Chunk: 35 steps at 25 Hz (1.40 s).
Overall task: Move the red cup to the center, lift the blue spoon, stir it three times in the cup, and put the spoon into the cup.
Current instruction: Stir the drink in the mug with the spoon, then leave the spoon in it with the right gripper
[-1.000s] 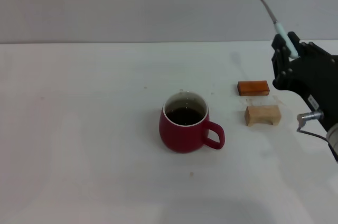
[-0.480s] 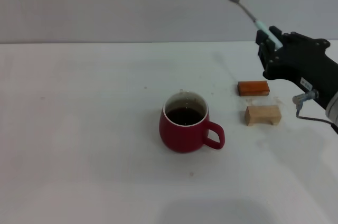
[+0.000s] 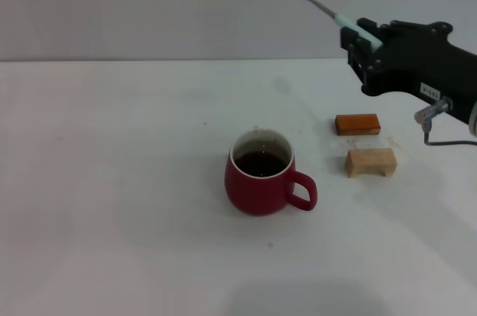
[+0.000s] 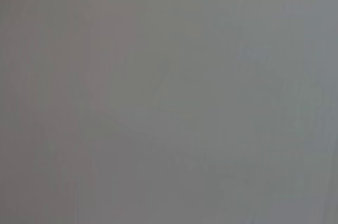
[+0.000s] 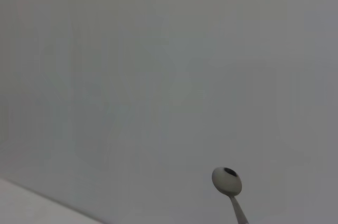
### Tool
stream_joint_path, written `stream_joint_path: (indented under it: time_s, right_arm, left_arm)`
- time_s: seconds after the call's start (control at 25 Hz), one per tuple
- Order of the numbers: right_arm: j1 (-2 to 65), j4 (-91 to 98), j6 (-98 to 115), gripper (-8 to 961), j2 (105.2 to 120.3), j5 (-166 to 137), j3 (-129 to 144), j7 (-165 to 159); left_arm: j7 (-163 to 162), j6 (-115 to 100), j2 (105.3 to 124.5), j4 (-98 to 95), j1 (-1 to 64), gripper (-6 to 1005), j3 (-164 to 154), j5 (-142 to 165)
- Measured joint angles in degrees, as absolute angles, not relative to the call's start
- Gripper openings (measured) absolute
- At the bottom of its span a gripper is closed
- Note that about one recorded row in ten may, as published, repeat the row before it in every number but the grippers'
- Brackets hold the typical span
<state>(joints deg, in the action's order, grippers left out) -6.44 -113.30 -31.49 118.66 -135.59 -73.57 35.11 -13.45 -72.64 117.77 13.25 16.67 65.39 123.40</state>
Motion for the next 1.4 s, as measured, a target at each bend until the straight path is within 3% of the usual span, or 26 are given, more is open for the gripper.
stream_joint_path:
  time_s: [1.4]
  right_arm:
    - [22.5,-115.8,-79.0,158,118.63,-135.0,-95.6,20.2]
  left_arm:
    - [-13.4,-71.8,117.90,12.8,18.7,859,65.4,123.4]
